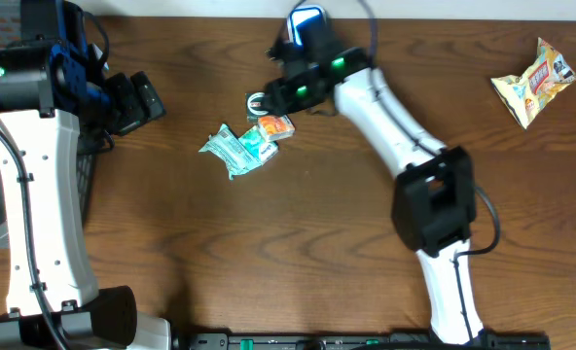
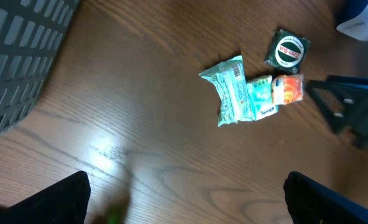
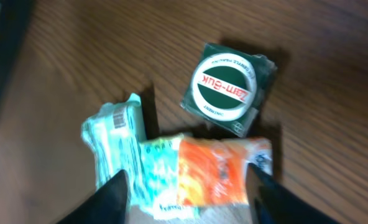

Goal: Scan the item barcode
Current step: 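Reach the right gripper to the orange Kleenex pack and grasp it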

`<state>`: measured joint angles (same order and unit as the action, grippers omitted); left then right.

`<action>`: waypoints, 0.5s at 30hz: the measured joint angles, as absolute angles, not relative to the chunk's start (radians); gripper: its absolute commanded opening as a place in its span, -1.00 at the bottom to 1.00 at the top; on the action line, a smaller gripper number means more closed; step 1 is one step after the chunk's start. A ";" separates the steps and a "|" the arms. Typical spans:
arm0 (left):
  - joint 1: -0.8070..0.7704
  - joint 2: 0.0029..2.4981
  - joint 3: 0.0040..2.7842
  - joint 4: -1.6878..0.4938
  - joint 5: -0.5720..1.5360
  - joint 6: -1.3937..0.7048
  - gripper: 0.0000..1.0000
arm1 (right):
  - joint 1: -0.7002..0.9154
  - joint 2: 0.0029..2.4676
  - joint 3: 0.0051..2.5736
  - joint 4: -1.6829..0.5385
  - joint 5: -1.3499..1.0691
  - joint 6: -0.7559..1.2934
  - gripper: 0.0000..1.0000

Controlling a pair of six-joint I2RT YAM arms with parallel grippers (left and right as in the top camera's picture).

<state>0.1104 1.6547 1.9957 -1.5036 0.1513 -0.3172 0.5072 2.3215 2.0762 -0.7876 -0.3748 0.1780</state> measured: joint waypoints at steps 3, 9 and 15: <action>0.110 1.655 1.996 -1.504 0.151 -0.317 0.95 | 0.569 2.322 2.076 -0.788 -0.238 0.257 0.06; 0.110 1.655 1.996 -1.503 0.151 -0.317 0.95 | 0.597 2.330 2.076 -0.828 -0.057 0.315 -0.22; 0.110 1.655 1.996 -1.503 0.151 -0.317 0.95 | 0.599 2.357 2.049 -0.826 0.008 0.334 -0.07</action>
